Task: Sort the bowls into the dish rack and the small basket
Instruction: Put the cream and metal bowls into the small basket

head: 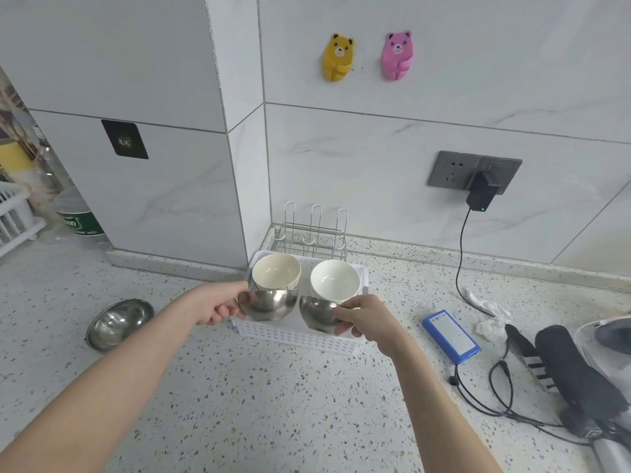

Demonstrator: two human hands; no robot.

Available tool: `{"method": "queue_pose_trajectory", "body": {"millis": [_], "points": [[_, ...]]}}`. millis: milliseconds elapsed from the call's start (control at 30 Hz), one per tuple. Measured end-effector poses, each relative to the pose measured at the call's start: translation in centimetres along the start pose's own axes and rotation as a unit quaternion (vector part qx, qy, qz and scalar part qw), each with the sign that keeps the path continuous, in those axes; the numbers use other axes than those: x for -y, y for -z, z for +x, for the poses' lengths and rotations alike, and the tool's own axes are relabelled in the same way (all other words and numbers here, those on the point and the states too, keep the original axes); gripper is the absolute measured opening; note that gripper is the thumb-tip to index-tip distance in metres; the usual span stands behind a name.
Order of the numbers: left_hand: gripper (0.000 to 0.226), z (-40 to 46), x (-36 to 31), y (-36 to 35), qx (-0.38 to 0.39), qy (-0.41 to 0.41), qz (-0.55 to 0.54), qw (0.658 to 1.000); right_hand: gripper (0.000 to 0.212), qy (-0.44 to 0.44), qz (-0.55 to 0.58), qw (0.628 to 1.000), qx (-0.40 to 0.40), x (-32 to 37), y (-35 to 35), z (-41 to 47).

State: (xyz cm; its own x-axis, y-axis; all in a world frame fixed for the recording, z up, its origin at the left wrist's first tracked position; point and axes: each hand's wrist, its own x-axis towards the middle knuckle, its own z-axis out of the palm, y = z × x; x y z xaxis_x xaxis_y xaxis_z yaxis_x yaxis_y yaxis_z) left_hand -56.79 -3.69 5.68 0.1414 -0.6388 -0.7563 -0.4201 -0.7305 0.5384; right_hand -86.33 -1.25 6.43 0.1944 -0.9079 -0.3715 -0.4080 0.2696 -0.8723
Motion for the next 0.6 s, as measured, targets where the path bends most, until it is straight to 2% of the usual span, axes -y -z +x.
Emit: {"method": "queue_pose_trajectory", "body": {"millis": [100,300,400,533,600], "points": [[0.052,-0.2,-0.6,0.0,0.005,-0.002,0.031,0.999,0.013,0.0,-0.022,1.0,-0.008,-0.2,-0.2,0.3],[0.033,-0.4,-2.0,-0.3,-0.027,-0.014,0.112,0.993,0.022,-0.001,-0.114,0.993,-0.03,-0.4,-0.8,1.2],[0.033,0.0,-2.5,-0.5,-0.034,-0.008,0.132,0.991,0.013,0.0,-0.145,0.989,-0.038,-0.5,-1.3,1.7],[0.031,0.3,-3.0,-0.5,-0.03,0.005,0.158,0.987,0.02,-0.011,-0.155,0.986,-0.057,-0.4,-1.8,2.6],[0.032,0.4,-3.3,-0.2,-0.027,0.009,0.183,0.983,0.017,-0.018,-0.155,0.986,-0.053,-0.3,-2.0,2.9]]}}
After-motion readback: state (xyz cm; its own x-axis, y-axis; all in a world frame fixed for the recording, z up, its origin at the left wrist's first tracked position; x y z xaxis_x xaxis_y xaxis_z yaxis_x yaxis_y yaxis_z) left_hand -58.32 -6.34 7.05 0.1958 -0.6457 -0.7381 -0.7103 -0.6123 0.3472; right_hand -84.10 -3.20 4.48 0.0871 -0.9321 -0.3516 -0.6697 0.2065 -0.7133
